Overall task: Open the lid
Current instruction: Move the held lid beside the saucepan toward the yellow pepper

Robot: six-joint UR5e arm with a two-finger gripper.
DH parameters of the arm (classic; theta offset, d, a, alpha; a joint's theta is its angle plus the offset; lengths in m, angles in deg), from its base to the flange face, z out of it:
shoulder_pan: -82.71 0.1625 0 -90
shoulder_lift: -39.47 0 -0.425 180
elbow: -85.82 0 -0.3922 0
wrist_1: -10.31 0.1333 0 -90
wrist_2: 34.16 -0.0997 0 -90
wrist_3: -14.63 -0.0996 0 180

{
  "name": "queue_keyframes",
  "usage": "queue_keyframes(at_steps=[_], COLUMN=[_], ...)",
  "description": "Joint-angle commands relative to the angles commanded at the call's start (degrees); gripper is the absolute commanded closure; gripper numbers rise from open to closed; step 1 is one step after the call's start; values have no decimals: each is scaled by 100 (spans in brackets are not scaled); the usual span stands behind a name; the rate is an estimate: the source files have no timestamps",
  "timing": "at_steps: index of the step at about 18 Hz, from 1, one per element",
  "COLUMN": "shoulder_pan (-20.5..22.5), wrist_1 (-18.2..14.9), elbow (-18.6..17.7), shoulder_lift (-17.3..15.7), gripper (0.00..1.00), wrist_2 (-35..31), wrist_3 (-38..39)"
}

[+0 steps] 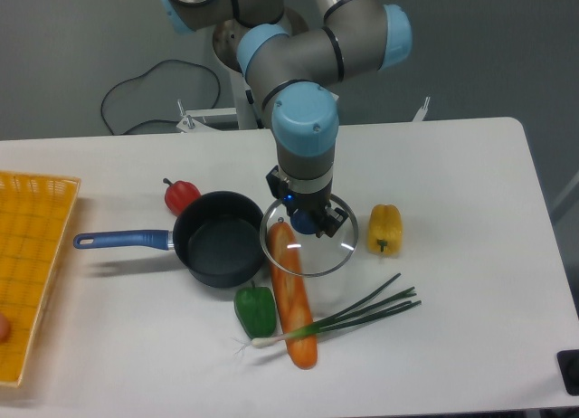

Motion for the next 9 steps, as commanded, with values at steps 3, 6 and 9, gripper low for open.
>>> queue_keyframes(at_steps=[3, 6, 9], shoulder_pan=[9, 18, 53], wrist_1=[-70, -97, -97], elbow=[-9, -9, -18], shoulder_lift=[-9, -9, -26], gripper=[58, 58, 58], wrist_2=[0, 0, 0], wrist_3=[-9, -70, -70])
